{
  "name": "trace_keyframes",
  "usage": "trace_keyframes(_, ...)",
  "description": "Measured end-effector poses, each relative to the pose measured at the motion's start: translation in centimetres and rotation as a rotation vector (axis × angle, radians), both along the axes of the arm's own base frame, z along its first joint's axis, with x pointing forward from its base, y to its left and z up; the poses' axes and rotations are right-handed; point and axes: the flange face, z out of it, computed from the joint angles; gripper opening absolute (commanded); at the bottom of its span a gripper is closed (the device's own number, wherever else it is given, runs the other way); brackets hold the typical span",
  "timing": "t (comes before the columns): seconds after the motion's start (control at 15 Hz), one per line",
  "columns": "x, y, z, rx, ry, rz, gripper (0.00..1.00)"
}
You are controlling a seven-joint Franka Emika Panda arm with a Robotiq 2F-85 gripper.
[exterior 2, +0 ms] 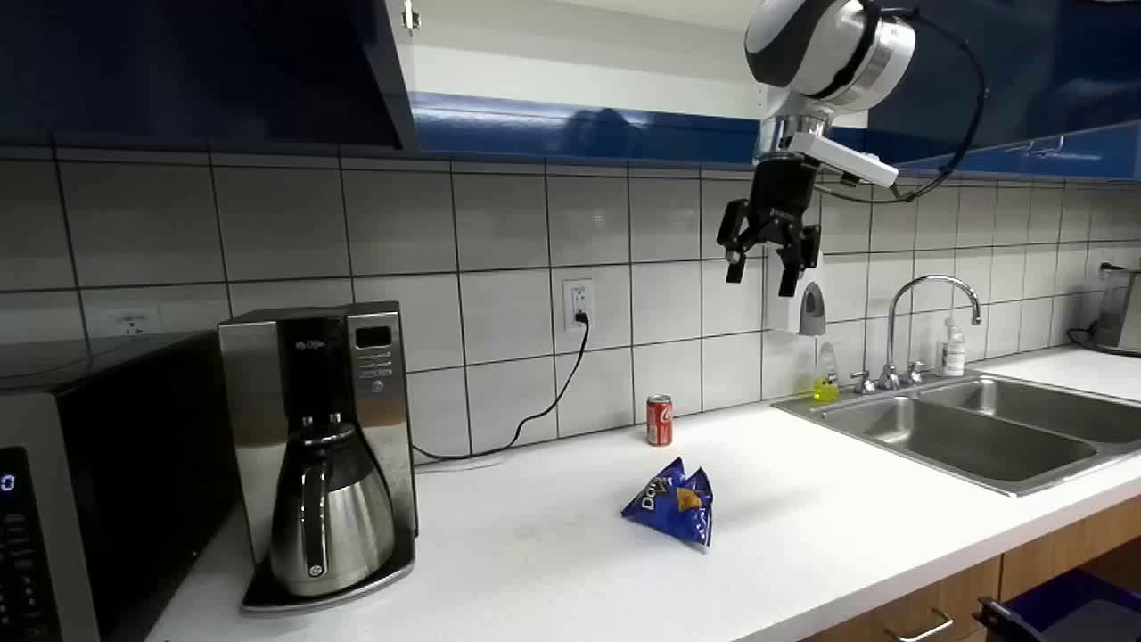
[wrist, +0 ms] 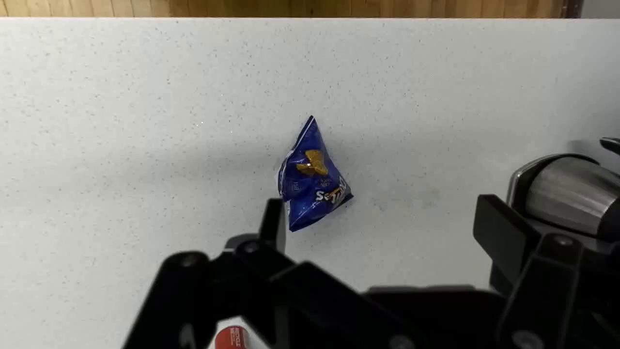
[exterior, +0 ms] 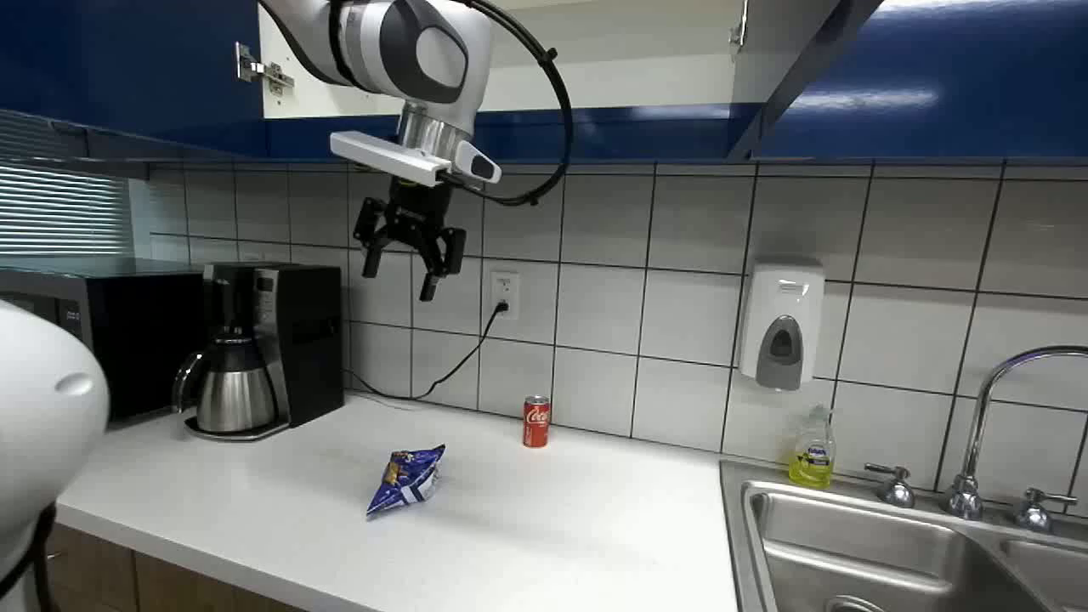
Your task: Put the blue packet in the cabinet
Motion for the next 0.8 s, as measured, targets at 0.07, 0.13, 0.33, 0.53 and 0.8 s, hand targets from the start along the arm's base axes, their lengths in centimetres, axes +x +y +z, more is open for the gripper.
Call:
trace_keyframes(0.07,0.0,0.0,0.0,0.000,0.000,0.000,1.00)
trace_keyframes(0.13,0.0,0.0,0.0,0.000,0.000,0.000,1.00)
trace_keyframes(0.33,0.0,0.0,0.0,0.000,0.001,0.000,1.00)
trace_keyframes(0.53,0.1,0.5,-0.1,-0.026,-0.001,0.017,1.00)
trace_keyframes(0.8,0.4,2.3,-0.3,-0.100,-0.020,0.075,1.00)
